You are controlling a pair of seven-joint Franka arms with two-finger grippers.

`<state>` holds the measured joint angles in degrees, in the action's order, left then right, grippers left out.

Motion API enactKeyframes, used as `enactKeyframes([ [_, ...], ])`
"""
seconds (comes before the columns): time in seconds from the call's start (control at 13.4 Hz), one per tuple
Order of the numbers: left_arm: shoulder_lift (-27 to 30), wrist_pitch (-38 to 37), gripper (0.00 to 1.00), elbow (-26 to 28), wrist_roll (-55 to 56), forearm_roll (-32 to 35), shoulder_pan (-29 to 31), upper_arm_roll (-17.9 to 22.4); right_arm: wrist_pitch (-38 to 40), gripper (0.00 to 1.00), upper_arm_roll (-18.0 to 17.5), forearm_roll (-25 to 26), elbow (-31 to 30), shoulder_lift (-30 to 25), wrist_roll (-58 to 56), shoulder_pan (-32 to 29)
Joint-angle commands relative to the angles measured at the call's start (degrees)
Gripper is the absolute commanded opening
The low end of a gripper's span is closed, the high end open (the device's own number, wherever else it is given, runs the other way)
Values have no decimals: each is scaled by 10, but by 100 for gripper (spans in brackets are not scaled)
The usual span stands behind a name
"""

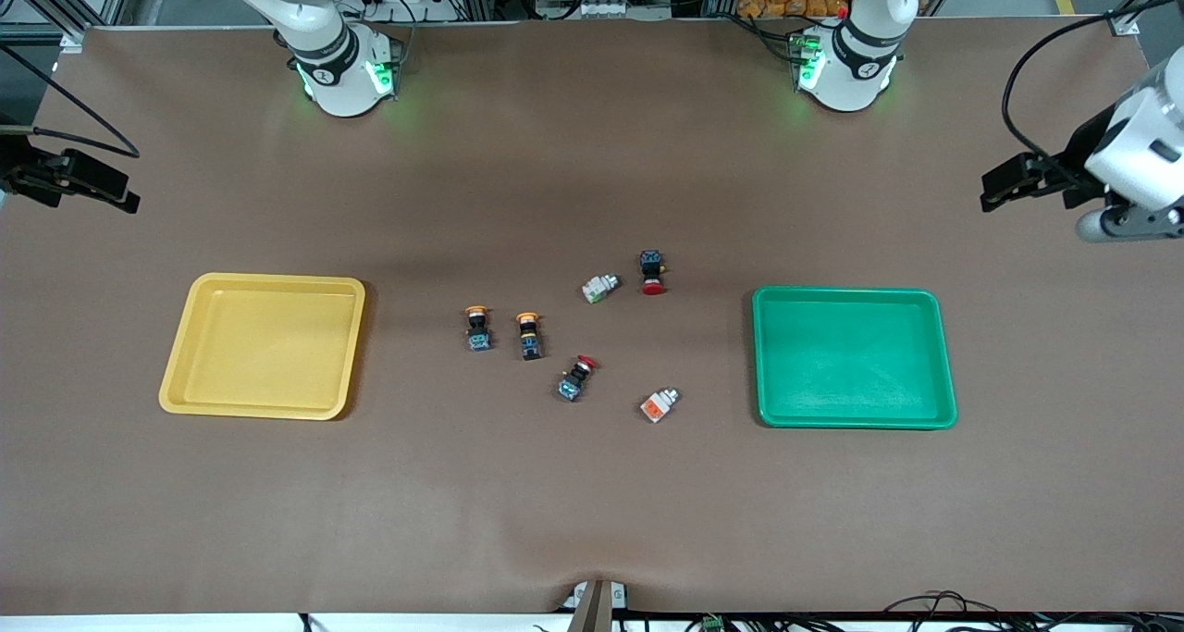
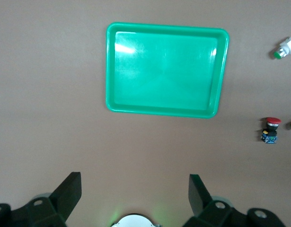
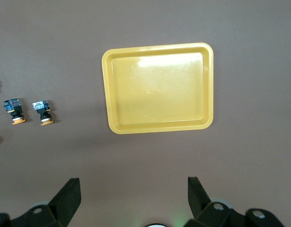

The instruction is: Place green and yellow buttons in trays

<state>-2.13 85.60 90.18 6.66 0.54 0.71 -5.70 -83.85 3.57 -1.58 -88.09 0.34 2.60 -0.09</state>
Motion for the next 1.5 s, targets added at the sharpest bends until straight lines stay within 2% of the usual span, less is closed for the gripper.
enactKeyframes([
  [0.0,-47,11,100,-11,6,-2,-8,-4,4,100,-1,-6,14,7,-3,-4],
  [0.52,-143,113,100,-13,15,6,-36,-4,4,100,-1,-6,14,7,-3,-4],
  [0.82,-195,188,100,-18,19,5,-78,-3,3,100,-1,-6,14,7,-3,-4],
  [1.12,-249,258,100,-61,21,4,-130,-3,2,100,-1,-7,14,7,-3,6],
  [1.42,-288,330,100,-69,9,4,-144,-4,1,100,-1,-7,14,18,-4,11],
])
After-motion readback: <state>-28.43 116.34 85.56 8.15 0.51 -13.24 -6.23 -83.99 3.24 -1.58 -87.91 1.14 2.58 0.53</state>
